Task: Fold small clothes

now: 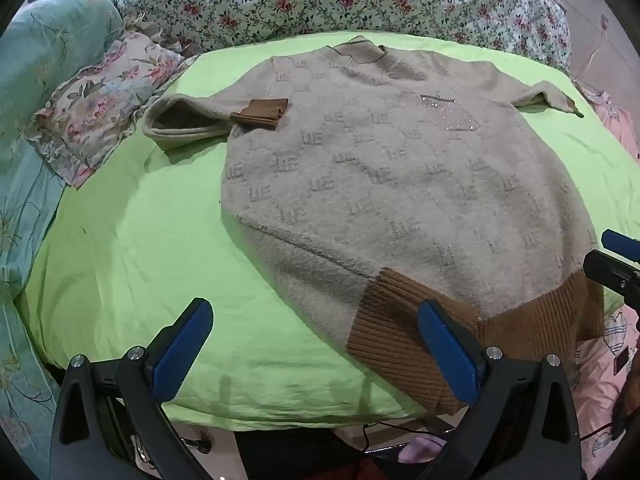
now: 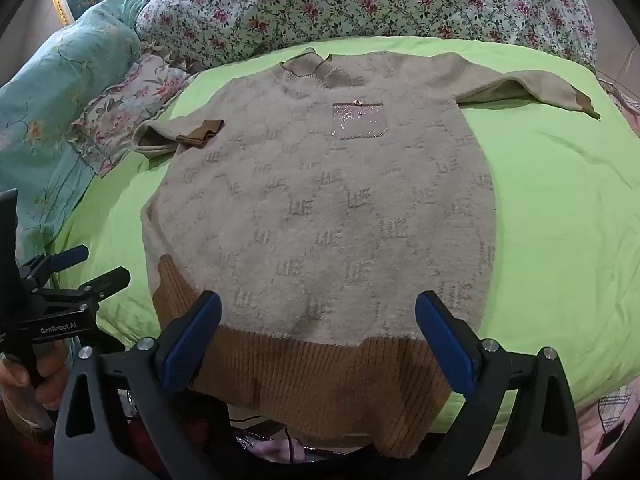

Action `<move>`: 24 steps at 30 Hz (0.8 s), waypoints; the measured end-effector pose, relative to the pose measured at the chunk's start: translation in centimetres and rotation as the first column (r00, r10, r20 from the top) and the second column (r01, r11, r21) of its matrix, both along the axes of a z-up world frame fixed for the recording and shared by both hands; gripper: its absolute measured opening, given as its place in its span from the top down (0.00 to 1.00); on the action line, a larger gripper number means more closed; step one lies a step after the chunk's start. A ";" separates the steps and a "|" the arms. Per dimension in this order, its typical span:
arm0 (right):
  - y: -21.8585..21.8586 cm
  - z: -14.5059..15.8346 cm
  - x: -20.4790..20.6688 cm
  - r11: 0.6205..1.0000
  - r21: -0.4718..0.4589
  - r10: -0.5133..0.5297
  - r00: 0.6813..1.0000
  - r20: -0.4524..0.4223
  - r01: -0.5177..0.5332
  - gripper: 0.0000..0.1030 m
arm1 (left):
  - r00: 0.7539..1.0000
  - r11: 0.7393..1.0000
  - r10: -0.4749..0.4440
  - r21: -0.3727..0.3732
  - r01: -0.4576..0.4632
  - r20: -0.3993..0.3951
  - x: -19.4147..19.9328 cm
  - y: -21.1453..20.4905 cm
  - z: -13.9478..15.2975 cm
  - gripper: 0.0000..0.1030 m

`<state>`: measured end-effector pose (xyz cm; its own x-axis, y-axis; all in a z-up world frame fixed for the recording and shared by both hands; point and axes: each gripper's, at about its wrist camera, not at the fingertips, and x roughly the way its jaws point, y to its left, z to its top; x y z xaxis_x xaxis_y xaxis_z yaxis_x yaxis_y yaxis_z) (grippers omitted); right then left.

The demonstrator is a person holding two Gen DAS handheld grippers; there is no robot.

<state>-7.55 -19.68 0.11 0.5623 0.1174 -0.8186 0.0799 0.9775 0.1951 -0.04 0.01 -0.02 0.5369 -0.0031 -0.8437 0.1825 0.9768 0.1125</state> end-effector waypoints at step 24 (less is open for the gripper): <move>-0.6 -0.4 0.2 1.000 0.004 0.001 1.000 0.026 -0.001 0.05 | 1.000 1.000 -0.001 0.000 0.001 0.008 0.0 -0.2 -0.1 0.01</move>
<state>-7.35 -20.30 -0.24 0.5835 0.1216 -0.8029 0.0736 0.9767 0.2014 -0.06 -0.24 -0.10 0.5438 -0.0032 -0.8392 0.1823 0.9766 0.1144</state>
